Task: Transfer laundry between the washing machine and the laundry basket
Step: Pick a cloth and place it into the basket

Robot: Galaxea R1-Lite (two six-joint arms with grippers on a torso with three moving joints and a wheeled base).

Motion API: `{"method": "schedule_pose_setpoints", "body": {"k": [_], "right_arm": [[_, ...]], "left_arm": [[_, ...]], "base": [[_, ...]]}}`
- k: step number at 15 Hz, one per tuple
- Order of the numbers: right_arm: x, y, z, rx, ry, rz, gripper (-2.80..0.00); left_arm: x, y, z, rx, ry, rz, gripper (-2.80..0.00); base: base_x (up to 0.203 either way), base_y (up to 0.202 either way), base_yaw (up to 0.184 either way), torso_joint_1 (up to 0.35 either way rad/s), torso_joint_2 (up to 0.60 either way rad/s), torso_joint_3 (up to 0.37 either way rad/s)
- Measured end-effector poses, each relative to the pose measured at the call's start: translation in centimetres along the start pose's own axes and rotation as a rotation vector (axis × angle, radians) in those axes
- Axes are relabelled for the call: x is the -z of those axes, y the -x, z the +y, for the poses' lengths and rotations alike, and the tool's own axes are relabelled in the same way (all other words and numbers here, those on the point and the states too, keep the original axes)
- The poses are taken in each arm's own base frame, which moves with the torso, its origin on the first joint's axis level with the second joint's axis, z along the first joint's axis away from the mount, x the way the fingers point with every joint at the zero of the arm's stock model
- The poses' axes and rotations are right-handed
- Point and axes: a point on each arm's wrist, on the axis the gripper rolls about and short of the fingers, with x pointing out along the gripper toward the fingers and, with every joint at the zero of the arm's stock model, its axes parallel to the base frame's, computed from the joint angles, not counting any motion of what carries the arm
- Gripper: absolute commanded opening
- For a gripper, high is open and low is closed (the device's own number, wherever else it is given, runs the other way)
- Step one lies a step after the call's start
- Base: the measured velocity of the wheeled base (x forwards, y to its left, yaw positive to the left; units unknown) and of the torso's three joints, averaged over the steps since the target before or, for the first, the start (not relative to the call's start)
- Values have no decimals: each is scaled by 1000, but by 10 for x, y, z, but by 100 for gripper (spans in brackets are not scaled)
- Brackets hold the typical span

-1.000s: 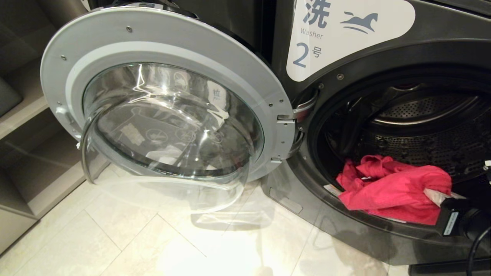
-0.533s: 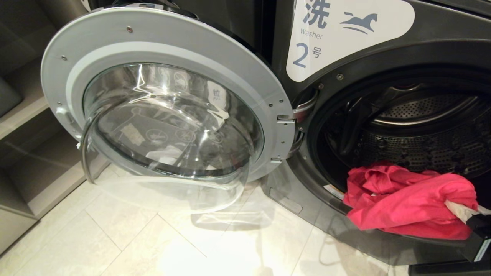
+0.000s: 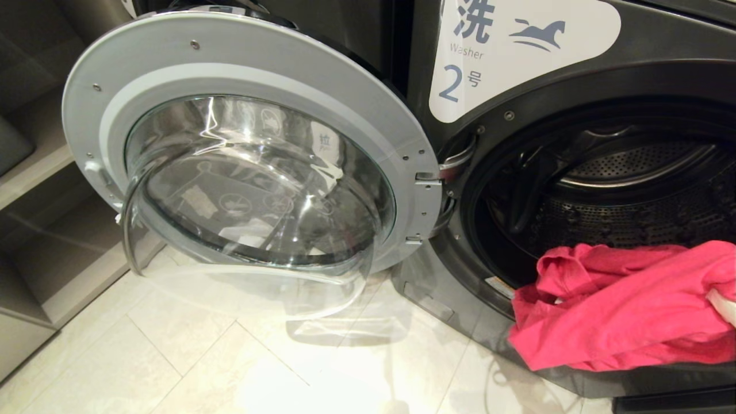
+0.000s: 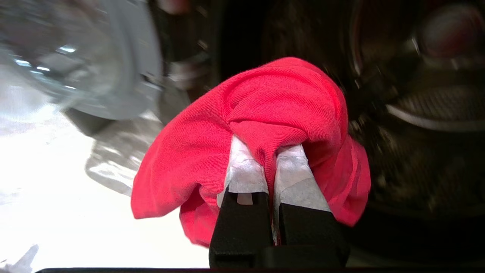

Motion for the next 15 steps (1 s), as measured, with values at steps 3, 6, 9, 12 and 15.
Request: {"method": "schedule_pose_setpoints", "body": {"k": [3, 6, 9, 12, 15], "right_arm": [[-10, 13, 1, -74, 45, -147, -280], [-15, 19, -1, -76, 36, -208, -280], [-15, 23, -1, -92, 30, -231, -280], [-15, 28, -2, -100, 24, -253, -280], [-14, 32, -2, -98, 21, -262, -280]], "left_arm": [[0, 0, 0, 0, 0, 0, -280], [0, 0, 0, 0, 0, 0, -280], [0, 0, 0, 0, 0, 0, -280], [0, 0, 0, 0, 0, 0, -280], [0, 0, 0, 0, 0, 0, -280]], "base": [[0, 0, 0, 0, 0, 0], [0, 0, 0, 0, 0, 0], [0, 0, 0, 0, 0, 0], [0, 0, 0, 0, 0, 0], [0, 0, 0, 0, 0, 0]]}}
